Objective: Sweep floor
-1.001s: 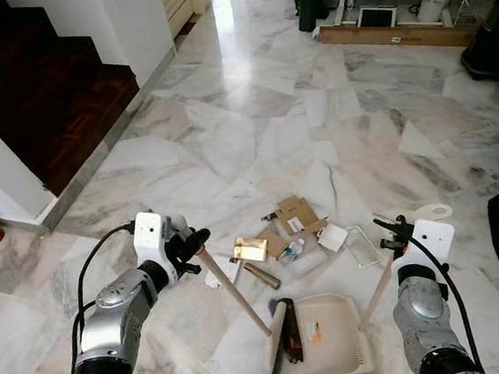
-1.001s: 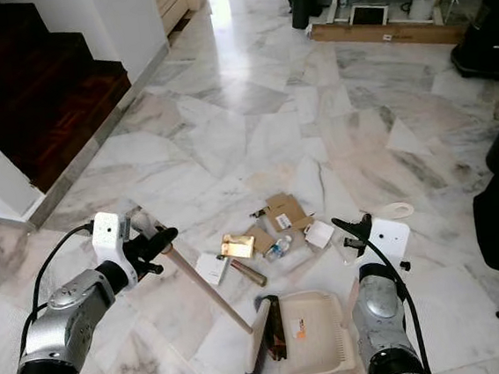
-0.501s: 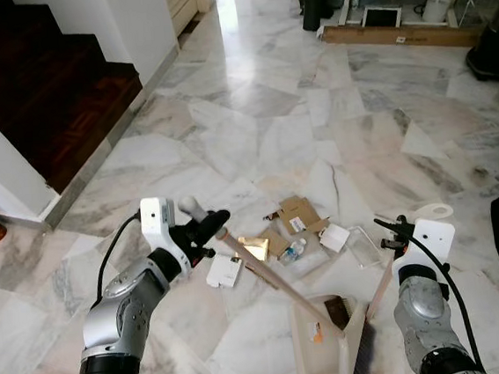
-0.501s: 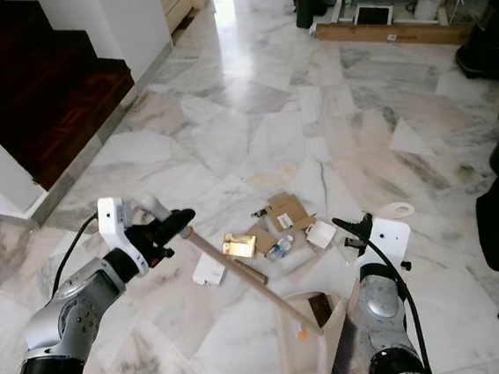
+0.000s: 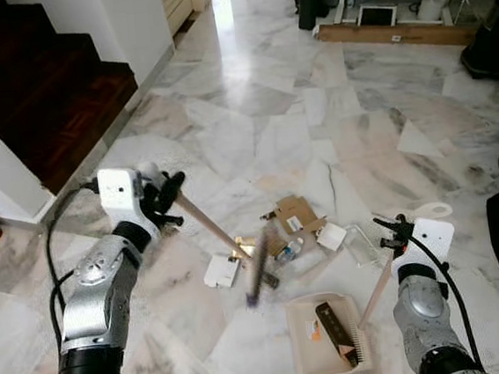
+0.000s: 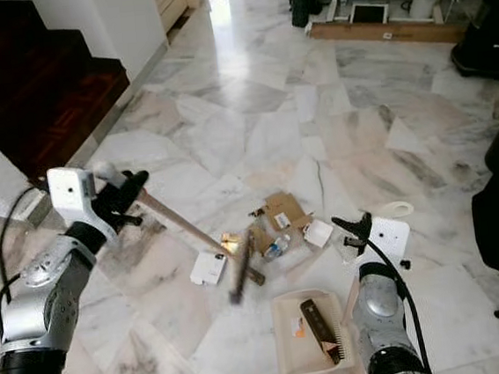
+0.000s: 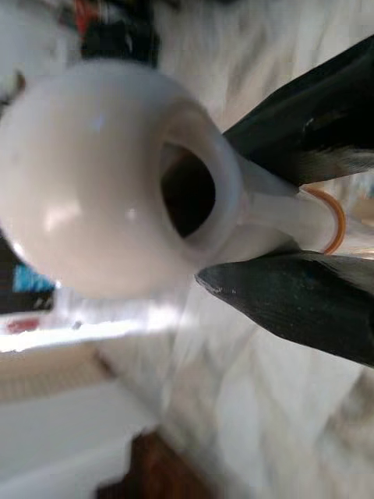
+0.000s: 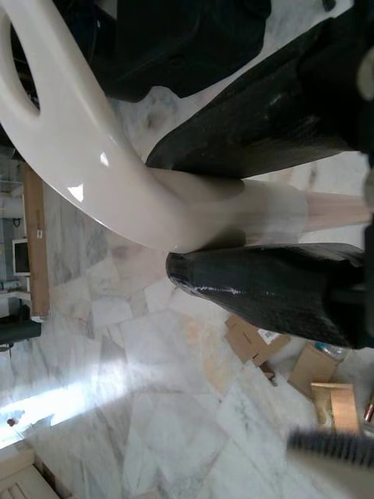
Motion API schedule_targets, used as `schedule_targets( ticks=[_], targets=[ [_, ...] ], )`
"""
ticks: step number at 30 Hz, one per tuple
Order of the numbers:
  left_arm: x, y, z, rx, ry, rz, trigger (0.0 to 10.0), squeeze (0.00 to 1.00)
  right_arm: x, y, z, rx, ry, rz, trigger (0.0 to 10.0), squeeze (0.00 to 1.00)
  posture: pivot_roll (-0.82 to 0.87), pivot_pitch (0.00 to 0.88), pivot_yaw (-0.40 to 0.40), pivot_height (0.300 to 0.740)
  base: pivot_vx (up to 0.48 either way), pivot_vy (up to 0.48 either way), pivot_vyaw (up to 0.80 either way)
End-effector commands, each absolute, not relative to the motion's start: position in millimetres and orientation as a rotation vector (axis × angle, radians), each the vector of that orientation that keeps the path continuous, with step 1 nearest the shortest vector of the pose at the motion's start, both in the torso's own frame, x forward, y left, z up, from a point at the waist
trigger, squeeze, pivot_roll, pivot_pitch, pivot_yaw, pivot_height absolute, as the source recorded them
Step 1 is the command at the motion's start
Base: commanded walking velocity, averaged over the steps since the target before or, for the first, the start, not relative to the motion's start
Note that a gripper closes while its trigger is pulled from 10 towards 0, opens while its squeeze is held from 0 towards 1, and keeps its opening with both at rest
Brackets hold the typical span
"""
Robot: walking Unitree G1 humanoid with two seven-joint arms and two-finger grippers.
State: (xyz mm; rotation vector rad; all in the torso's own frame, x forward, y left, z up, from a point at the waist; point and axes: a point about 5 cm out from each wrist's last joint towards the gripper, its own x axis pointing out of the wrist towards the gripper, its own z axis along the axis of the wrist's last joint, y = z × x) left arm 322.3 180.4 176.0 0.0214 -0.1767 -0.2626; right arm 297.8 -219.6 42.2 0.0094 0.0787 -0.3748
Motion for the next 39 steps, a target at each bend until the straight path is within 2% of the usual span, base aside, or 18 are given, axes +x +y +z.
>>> schedule_targets(
  ticks=[1, 11, 19, 29, 39],
  targets=[
    [320, 186, 166, 0.119, -0.167, -0.213, 10.0, 0.00, 296, -215, 38, 0.018, 0.096, -0.354, 10.0, 0.00, 0.07, 0.105, 0.048, 0.740, 0.000, 0.000, 0.00],
    [309, 184, 141, 0.187, -0.133, -0.153, 10.0, 0.00, 298, -218, 45, 0.027, 0.047, -0.325, 10.0, 0.00, 0.06, 0.095, 0.041, 0.740, 0.000, 0.000, 0.00],
    [303, 181, 126, 0.116, -0.124, -0.100, 10.0, 0.00, 295, -225, 52, 0.046, 0.001, -0.340, 10.0, 0.00, 0.05, 0.069, 0.037, 0.740, 0.000, 0.000, 0.00],
    [304, 178, 120, 0.137, -0.140, -0.086, 10.0, 0.00, 295, -231, 63, 0.054, -0.052, -0.347, 10.0, 0.00, 0.05, 0.000, 0.033, 0.740, 0.000, 0.000, 0.00],
    [308, 173, 118, 0.118, -0.171, -0.071, 10.0, 0.00, 297, -231, 71, 0.057, -0.078, -0.340, 10.0, 0.00, 0.04, 0.000, 0.018, 0.740, 0.000, 0.000, 0.00]
  ],
)
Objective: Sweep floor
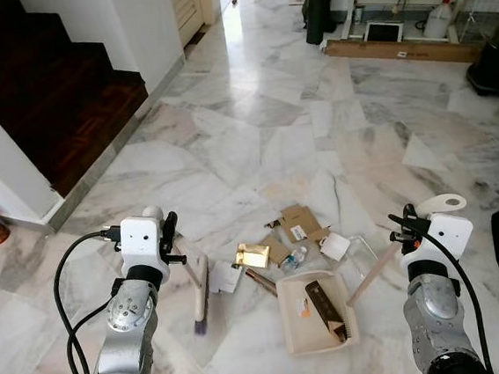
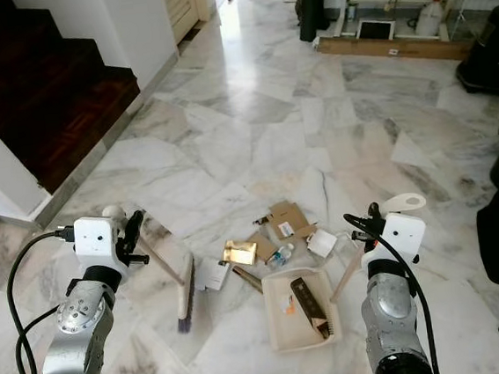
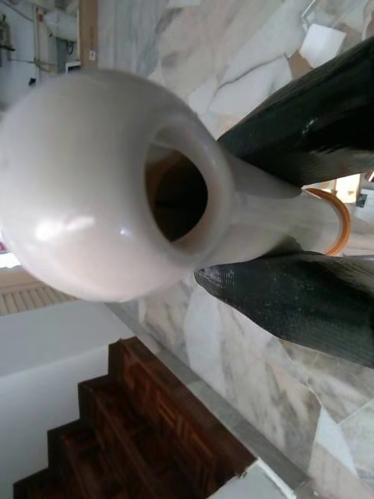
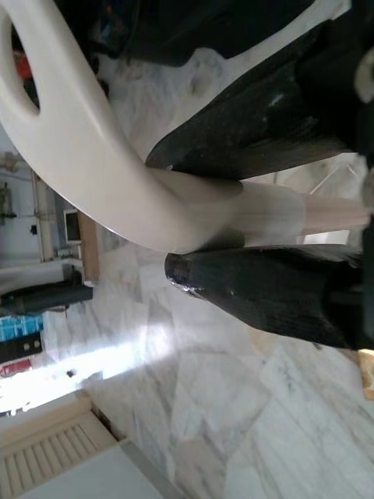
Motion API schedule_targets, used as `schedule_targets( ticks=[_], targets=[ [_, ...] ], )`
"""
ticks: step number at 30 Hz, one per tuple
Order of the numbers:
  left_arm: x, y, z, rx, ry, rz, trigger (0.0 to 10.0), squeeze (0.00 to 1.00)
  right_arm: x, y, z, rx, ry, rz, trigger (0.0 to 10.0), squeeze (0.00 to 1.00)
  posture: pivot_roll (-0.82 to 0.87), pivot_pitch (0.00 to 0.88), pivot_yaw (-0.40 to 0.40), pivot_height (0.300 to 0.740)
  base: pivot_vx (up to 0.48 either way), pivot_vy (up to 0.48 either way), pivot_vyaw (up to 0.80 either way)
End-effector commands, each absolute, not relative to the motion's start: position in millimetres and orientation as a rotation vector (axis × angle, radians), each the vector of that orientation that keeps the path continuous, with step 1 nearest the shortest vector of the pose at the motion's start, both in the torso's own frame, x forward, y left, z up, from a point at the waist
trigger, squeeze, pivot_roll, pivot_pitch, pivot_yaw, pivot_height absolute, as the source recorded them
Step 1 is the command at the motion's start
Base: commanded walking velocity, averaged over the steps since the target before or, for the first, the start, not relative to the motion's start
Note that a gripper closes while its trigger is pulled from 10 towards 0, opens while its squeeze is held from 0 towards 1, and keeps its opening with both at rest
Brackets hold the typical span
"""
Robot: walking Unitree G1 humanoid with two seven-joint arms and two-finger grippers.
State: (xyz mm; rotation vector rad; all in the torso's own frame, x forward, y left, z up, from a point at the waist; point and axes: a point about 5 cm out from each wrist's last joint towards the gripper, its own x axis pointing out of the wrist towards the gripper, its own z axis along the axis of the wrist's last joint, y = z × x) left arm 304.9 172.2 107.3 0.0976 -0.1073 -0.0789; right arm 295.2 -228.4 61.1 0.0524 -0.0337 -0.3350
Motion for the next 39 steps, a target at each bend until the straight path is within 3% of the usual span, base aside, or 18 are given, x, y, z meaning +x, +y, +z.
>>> schedule_targets(
  ticks=[1, 10, 39],
  targets=[
    [309, 170, 118, 0.113, -0.173, -0.079, 10.0, 0.00, 299, -230, 73, 0.059, -0.086, -0.337, 10.0, 0.00, 0.04, 0.000, 0.018, 0.740, 0.000, 0.000, 0.00],
    [311, 163, 118, 0.100, -0.194, -0.086, 10.0, 0.00, 302, -225, 80, 0.059, -0.111, -0.317, 10.0, 0.00, 0.04, 0.000, 0.018, 0.740, 0.000, 0.000, 0.12],
    [308, 175, 122, 0.114, -0.197, -0.060, 10.0, 0.00, 304, -218, 82, 0.081, -0.095, -0.287, 10.0, 0.00, 0.05, 0.048, 0.024, 0.740, 0.000, 0.000, 0.80]
  ],
)
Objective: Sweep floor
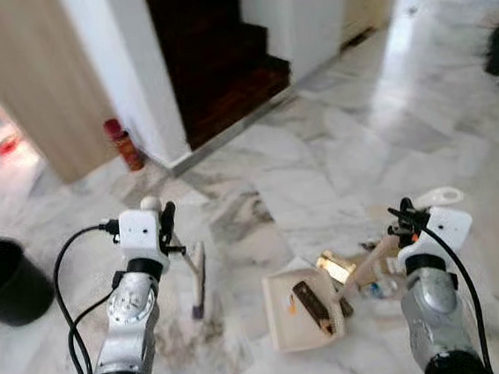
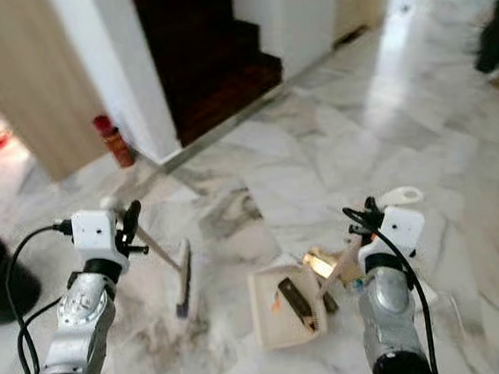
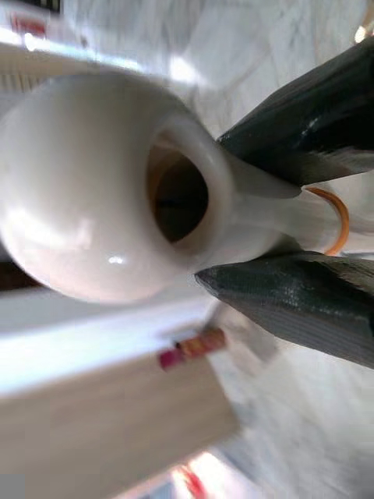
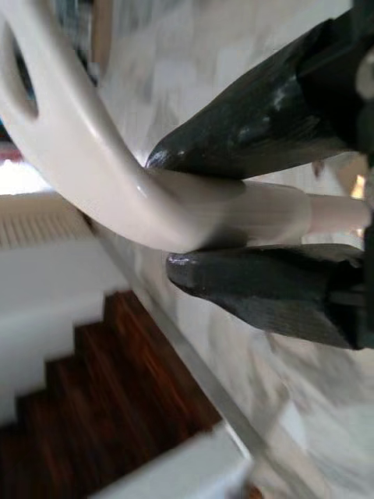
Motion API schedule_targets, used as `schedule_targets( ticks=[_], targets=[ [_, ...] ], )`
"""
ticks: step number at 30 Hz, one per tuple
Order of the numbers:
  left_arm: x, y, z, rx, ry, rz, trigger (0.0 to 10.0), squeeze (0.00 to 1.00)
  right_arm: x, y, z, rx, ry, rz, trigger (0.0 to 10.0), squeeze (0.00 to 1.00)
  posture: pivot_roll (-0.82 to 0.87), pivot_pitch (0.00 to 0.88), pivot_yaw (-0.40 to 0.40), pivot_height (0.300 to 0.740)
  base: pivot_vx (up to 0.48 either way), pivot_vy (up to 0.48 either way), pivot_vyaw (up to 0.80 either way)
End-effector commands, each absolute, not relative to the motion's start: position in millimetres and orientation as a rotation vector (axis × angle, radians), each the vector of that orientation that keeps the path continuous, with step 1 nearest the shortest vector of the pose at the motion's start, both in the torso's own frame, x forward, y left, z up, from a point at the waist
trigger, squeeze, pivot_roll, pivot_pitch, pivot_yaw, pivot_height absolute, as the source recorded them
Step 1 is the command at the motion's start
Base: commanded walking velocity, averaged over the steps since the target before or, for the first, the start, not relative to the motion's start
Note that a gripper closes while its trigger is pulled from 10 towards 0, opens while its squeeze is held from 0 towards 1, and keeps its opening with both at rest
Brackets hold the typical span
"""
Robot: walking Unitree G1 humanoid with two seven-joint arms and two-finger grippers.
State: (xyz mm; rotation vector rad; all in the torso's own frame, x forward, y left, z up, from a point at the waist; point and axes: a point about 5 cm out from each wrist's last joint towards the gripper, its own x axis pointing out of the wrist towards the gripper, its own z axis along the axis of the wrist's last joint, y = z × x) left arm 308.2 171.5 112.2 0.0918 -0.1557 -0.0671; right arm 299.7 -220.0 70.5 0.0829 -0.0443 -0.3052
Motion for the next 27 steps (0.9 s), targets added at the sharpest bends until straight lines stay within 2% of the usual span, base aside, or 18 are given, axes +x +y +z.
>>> schedule_targets(
  ticks=[1, 11, 27],
  targets=[
    [308, 175, 122, 0.114, -0.196, -0.060, 10.0, 0.00, 304, -218, 83, 0.081, -0.093, -0.283, 10.0, 0.00, 0.05, 0.054, 0.024, 0.740, 0.000, 0.000, 0.80],
    [306, 178, 122, 0.113, -0.192, -0.042, 10.0, 0.00, 309, -213, 86, 0.082, -0.086, -0.232, 10.0, 0.00, 0.05, 0.074, 0.002, 0.740, 0.000, 0.000, 0.80],
    [304, 178, 123, 0.113, -0.184, -0.035, 10.0, 0.00, 314, -209, 91, 0.086, -0.089, -0.204, 10.0, 0.00, 0.05, 0.084, 0.008, 0.740, 0.000, 0.000, 0.80]
  ],
)
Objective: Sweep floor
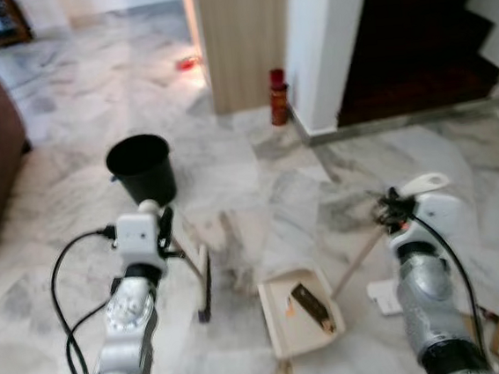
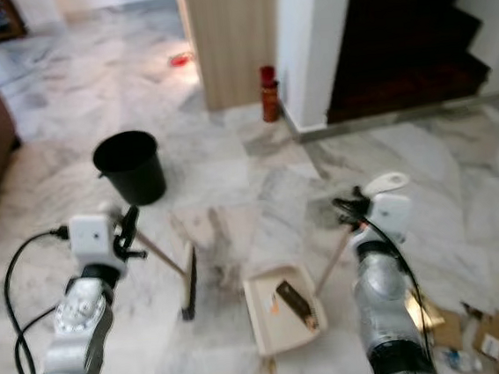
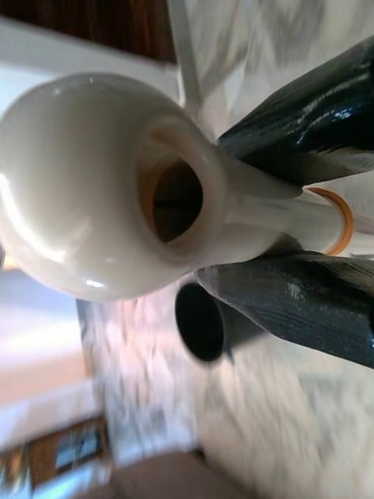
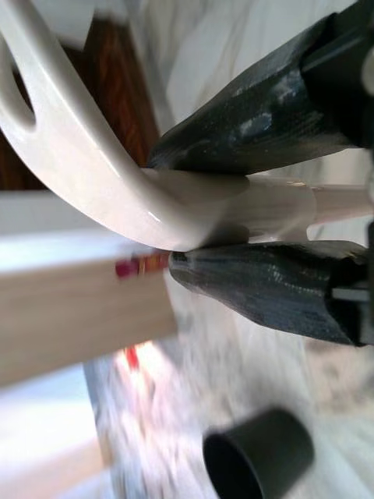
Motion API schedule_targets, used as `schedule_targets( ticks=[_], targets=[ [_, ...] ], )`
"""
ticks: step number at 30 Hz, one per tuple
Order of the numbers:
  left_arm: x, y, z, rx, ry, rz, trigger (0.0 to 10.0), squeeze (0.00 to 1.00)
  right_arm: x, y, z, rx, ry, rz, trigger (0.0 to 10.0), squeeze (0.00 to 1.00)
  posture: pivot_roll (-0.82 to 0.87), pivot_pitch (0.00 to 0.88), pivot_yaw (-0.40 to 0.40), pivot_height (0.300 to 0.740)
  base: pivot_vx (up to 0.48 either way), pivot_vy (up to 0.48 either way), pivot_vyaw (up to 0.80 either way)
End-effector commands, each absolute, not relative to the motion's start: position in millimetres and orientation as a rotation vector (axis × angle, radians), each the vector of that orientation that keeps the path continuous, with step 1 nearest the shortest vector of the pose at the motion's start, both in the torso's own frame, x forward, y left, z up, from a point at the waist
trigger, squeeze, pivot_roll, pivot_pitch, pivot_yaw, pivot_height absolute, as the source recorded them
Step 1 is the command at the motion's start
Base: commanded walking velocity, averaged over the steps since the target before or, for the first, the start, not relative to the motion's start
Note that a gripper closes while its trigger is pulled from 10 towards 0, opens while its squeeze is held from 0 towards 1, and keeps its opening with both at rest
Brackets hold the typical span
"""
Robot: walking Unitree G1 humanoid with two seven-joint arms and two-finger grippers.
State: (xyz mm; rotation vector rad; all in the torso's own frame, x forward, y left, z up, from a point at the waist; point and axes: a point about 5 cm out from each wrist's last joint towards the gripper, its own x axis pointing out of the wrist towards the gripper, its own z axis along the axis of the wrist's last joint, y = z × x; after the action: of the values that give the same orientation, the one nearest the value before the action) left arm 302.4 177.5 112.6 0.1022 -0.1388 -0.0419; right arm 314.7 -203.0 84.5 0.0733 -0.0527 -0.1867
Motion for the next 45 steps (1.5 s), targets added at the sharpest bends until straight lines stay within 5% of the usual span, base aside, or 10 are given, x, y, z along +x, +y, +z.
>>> schedule_targets(
  ticks=[1, 45],
  targets=[
    [304, 179, 123, 0.114, -0.182, -0.034, 10.0, 0.00, 314, -209, 91, 0.088, -0.086, -0.203, 10.0, 0.00, 0.05, 0.083, 0.009, 0.740, 0.000, 0.000, 0.80],
    [303, 177, 123, 0.130, -0.179, -0.050, 10.0, 0.00, 324, -207, 102, 0.522, -0.123, -0.237, 10.0, 0.00, 0.06, 0.043, 0.025, 0.740, 0.000, 0.000, 0.05]
  ],
)
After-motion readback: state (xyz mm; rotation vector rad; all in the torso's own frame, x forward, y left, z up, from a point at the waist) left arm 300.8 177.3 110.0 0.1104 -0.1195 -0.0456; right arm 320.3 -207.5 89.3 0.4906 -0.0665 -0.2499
